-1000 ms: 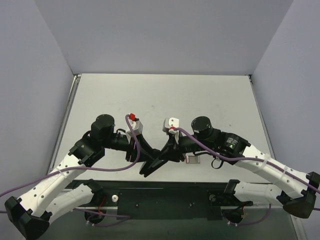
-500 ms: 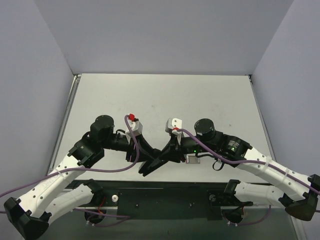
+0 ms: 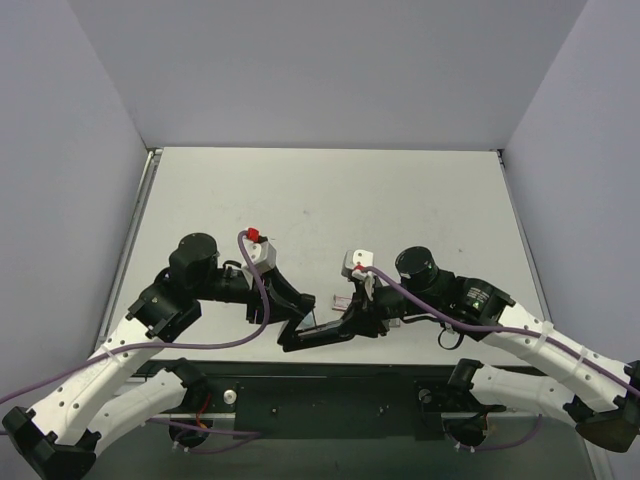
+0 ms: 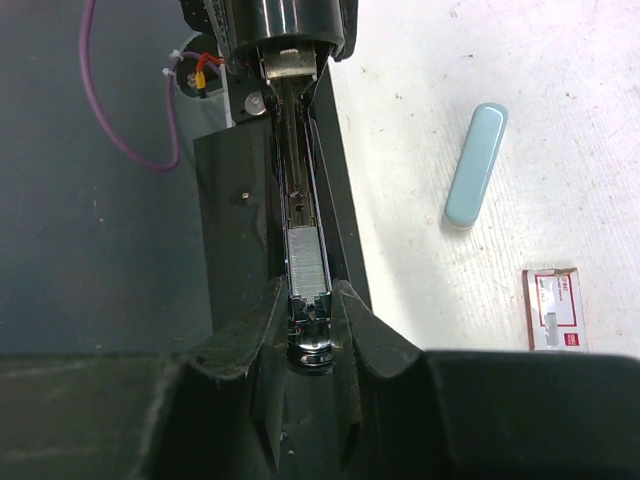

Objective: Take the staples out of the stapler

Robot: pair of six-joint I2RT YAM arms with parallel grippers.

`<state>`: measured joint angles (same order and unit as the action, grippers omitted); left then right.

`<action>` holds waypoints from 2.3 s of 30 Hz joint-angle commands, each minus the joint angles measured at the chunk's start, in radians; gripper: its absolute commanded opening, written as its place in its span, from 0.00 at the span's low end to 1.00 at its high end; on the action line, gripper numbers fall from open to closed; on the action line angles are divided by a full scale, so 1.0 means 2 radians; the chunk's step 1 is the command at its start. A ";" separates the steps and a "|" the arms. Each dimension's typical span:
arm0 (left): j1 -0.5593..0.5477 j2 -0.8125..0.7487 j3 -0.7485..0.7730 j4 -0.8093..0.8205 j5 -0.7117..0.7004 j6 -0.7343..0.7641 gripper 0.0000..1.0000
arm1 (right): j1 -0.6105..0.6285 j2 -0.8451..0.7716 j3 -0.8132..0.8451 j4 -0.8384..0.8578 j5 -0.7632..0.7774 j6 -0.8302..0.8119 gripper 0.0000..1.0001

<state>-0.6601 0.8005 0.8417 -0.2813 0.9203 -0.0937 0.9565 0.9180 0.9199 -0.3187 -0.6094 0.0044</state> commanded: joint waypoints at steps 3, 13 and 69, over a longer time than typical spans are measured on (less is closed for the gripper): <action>0.003 -0.005 0.016 0.054 -0.001 -0.008 0.00 | -0.004 0.010 0.006 -0.027 0.019 0.019 0.00; 0.003 0.004 0.017 0.047 -0.036 -0.005 0.00 | -0.005 0.023 0.041 -0.024 0.058 0.015 0.39; 0.003 0.048 0.017 0.133 -0.297 -0.087 0.00 | -0.005 0.122 -0.037 0.252 0.295 0.132 0.00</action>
<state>-0.6582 0.8982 0.8417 -0.2085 0.4129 -0.2245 0.9493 1.1690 0.8806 0.1307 -0.0681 0.2520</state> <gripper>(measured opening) 0.424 0.001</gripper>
